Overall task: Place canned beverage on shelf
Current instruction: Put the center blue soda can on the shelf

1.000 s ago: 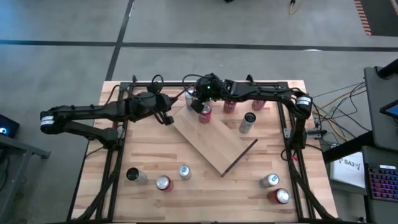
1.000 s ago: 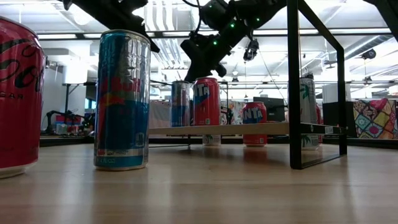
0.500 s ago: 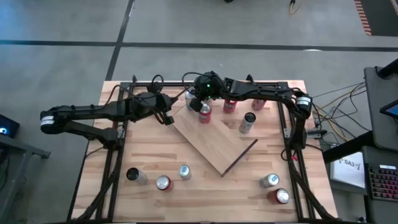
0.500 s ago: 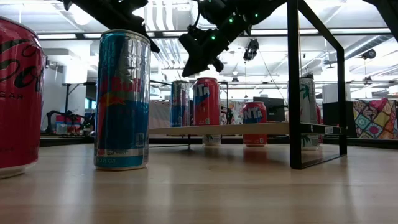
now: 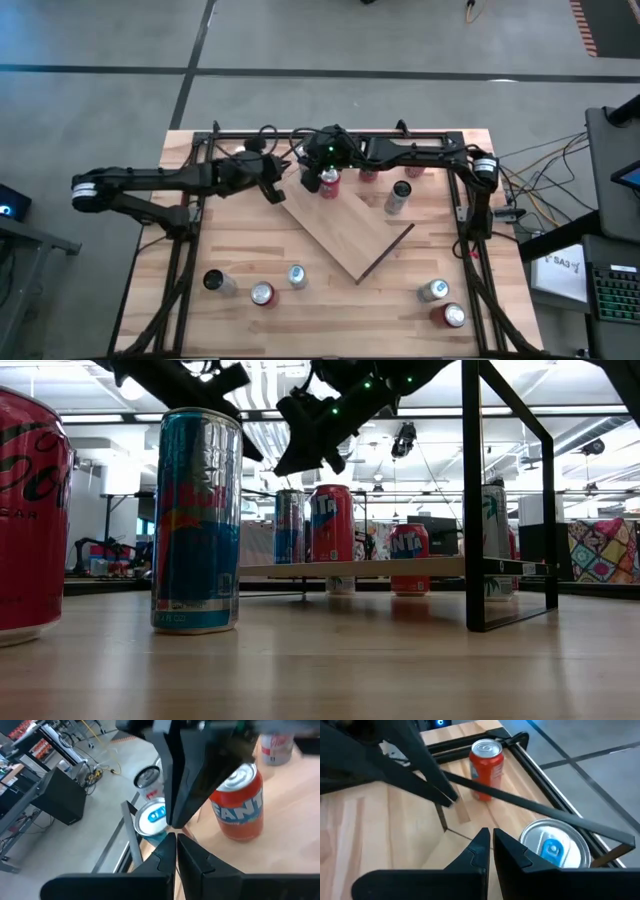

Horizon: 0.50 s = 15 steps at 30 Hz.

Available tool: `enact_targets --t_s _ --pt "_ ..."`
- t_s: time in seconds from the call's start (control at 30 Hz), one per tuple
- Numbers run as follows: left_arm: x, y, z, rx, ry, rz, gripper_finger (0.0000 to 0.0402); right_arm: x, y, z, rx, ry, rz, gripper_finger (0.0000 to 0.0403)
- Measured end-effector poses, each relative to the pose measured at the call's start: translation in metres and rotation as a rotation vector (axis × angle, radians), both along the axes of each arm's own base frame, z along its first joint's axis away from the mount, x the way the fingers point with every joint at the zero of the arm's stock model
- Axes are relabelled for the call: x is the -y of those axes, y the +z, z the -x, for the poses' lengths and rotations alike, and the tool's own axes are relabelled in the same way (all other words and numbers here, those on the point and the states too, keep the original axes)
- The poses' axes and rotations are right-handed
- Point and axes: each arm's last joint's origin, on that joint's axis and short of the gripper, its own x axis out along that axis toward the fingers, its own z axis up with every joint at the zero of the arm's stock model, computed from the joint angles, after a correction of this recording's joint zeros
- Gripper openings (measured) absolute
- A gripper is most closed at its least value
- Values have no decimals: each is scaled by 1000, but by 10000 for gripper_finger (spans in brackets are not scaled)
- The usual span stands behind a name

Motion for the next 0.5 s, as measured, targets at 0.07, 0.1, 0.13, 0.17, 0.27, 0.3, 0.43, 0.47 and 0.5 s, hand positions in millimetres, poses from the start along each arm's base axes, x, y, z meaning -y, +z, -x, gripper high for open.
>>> enact_targets --t_s 0.07,0.1,0.13,0.17,0.27,0.3,0.43,0.47,0.5 --pt "-1 -8 -5 -33 0 5 0 0 0 3 -28 -6 -6 13" --pt "-2 -12 -8 -50 0 8 0 0 0 5 -41 -7 -9 13" --pt "-3 -16 -11 -67 0 9 0 0 0 6 -51 -9 -12 13" --pt "-3 -20 -14 -84 -3 8 0 0 1 8 -66 -11 -15 13" --pt "-5 -33 -25 -129 -12 0 0 -2 3 14 -105 -13 -23 13" --pt "-6 -35 -29 -135 -12 -2 0 -2 3 17 -124 -23 -21 13" --pt "-13 -42 -45 -164 -3 -14 0 -2 8 25 -173 -80 8 13" --pt "-15 -44 -48 -175 14 -21 0 -2 10 27 -172 -89 15 13" --pt "-17 -46 -51 -189 38 -31 0 -3 13 28 -172 -95 19 13"
